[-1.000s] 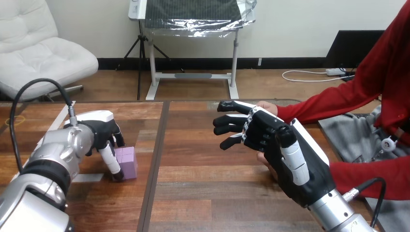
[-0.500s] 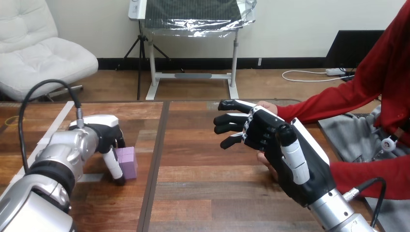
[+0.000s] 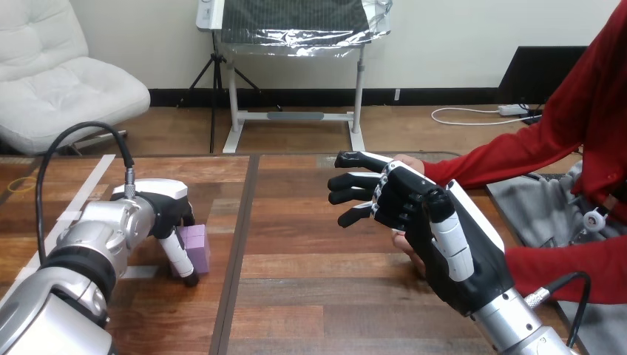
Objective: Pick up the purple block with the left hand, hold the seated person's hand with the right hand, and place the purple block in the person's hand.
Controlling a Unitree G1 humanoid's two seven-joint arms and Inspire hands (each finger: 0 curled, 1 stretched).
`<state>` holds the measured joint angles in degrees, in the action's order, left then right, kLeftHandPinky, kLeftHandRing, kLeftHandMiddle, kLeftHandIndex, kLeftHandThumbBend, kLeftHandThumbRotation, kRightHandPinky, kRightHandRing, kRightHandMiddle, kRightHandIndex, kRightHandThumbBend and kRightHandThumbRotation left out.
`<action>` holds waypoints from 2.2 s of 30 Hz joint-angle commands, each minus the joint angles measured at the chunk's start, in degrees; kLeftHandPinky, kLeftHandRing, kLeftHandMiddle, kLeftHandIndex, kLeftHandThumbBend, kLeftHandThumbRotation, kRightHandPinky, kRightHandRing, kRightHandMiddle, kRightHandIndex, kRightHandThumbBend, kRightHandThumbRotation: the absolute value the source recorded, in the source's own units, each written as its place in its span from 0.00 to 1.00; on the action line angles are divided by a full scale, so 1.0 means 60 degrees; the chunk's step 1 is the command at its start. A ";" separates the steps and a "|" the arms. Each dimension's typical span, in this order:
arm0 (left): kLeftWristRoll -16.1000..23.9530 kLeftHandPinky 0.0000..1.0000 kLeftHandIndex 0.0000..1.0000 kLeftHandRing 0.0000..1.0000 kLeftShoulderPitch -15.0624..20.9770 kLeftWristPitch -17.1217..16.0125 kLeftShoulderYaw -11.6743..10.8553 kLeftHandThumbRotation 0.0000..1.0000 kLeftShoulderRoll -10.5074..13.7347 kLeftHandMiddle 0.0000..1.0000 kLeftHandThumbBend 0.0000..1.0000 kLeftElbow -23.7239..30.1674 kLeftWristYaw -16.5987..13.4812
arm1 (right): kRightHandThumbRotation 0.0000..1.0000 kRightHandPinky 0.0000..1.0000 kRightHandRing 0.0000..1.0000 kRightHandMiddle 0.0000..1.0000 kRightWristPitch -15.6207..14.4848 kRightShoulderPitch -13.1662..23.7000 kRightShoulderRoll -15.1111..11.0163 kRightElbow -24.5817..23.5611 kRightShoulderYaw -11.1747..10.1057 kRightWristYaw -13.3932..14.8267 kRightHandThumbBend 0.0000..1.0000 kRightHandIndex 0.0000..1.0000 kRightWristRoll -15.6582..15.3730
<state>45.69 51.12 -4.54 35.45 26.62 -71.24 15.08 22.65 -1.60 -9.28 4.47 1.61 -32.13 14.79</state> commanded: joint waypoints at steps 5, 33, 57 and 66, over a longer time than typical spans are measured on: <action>0.0030 0.74 0.81 0.86 0.0330 -0.0006 0.0027 0.28 0.0069 0.86 0.86 0.0336 -0.0087 | 1.00 0.60 0.72 0.74 0.0106 0.0565 -0.0031 -0.0328 -0.0122 0.0050 0.79 0.80 0.0113; -0.0793 0.37 0.60 0.47 0.0139 -0.0110 -0.0555 0.01 0.0020 0.55 0.74 0.0212 -0.0377 | 1.00 0.59 0.72 0.74 0.0101 0.0586 -0.0036 -0.0280 -0.0118 -0.0036 0.79 0.80 0.0190; -0.0758 0.38 0.46 0.49 0.0025 0.0095 -0.0528 0.00 0.0064 0.54 0.71 0.0240 -0.1220 | 1.00 0.60 0.72 0.74 0.0120 0.0588 -0.0031 -0.0281 -0.0116 0.0011 0.78 0.80 0.0107; -0.0721 0.39 0.45 0.49 -0.0069 0.0218 -0.0511 0.00 0.0067 0.54 0.73 0.0340 -0.1553 | 1.00 0.60 0.72 0.74 0.0039 0.0591 -0.0043 -0.0281 -0.0099 0.0010 0.80 0.79 0.0102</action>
<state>41.08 50.22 -3.68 32.74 26.58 -71.25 8.07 22.66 -1.60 -9.27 4.47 1.61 -32.36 14.88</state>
